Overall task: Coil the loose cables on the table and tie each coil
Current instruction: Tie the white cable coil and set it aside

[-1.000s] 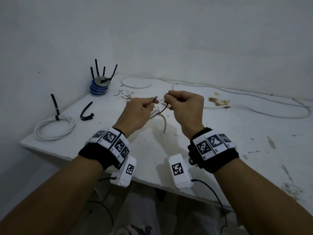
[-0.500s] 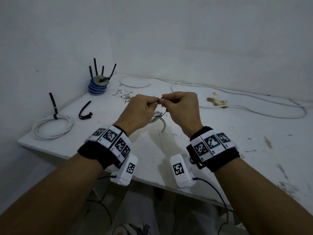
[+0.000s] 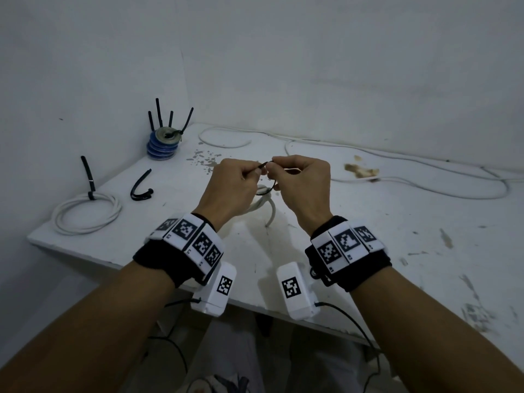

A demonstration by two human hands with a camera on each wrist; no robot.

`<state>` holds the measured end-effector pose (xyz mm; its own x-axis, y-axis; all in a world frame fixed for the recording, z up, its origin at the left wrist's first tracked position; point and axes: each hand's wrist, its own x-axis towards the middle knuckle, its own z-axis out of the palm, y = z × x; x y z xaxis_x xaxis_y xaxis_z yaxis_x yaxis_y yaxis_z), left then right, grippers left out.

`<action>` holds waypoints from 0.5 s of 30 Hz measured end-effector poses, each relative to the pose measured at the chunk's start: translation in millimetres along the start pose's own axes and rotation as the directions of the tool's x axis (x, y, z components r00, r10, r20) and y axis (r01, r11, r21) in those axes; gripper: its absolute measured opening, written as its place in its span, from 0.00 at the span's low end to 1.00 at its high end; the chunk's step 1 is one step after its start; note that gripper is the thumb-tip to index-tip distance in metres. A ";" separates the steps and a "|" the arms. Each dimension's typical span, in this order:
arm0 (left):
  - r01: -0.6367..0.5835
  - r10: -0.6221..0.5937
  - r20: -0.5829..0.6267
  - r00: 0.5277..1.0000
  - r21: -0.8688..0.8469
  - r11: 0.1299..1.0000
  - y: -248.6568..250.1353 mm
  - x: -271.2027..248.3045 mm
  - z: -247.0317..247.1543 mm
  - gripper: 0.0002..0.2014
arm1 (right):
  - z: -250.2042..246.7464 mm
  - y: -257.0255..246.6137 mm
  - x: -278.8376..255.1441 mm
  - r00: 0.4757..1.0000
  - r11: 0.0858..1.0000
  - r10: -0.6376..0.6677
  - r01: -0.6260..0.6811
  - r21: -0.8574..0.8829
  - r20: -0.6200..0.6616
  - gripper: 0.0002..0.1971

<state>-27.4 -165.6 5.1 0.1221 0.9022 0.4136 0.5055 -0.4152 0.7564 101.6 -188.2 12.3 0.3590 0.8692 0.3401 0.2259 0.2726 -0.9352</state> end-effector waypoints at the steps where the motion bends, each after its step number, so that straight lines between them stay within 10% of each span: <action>1: -0.004 0.004 0.004 1.000 0.001 1.000 0.4 0.0 -0.7 0.12 | -0.1 0.3 -0.7 1.000 1.000 -0.008 0.008 0.001 -0.002 0.07; 15: -0.010 0.004 0.055 0.999 0.099 0.995 4.8 2.1 -2.5 0.13 | 1.9 4.9 3.6 0.998 0.995 -0.062 0.061 -0.074 -0.003 0.04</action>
<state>-26.8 -166.0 10.8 0.1706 0.9055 0.3885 0.5861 -0.4102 0.6988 102.3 -183.0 8.8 0.3467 0.8497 0.3973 0.3143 0.2939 -0.9027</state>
